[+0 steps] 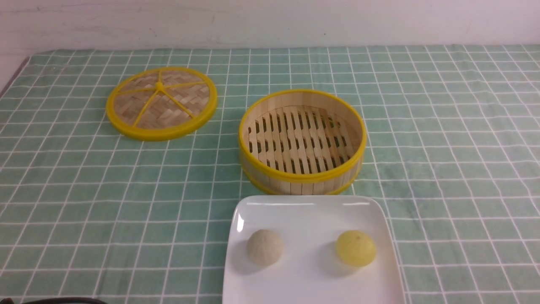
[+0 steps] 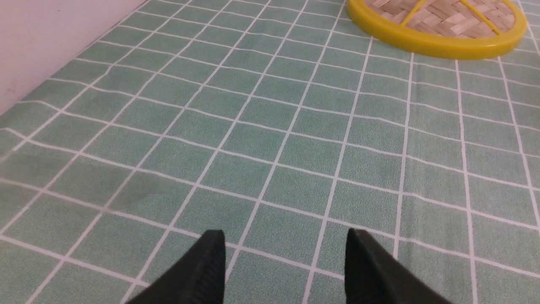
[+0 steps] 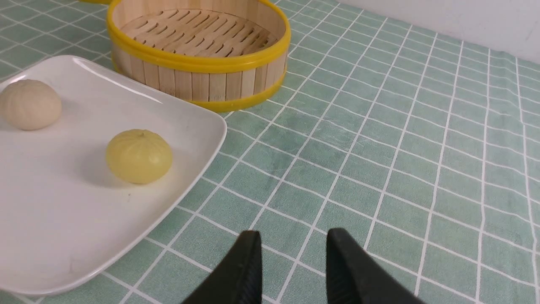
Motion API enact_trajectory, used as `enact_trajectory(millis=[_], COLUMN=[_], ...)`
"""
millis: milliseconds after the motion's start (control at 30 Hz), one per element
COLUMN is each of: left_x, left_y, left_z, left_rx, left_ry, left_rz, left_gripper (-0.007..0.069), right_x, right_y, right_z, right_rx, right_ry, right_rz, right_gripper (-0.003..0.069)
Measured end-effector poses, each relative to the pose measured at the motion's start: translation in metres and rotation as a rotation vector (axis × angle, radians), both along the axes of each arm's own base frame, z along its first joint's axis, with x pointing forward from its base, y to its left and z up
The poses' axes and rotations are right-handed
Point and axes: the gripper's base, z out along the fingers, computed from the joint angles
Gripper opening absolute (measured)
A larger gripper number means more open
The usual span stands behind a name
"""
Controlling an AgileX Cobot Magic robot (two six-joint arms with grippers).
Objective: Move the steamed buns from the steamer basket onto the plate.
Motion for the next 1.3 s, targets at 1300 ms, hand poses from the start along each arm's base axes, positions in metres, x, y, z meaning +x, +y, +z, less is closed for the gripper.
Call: enact_trajectory(millis=[1300], left_x=[0.0012], left_y=[-0.007], left_z=[0.0], left_rx=[0.007], left_ry=[0.001], left_rz=[-0.141], left_gripper=[0.0404], right_x=[0.0], right_y=[0.0], right_z=[0.0], right_rx=[0.001], right_ry=[0.0], right_rz=[0.0], right_gripper=[0.0243])
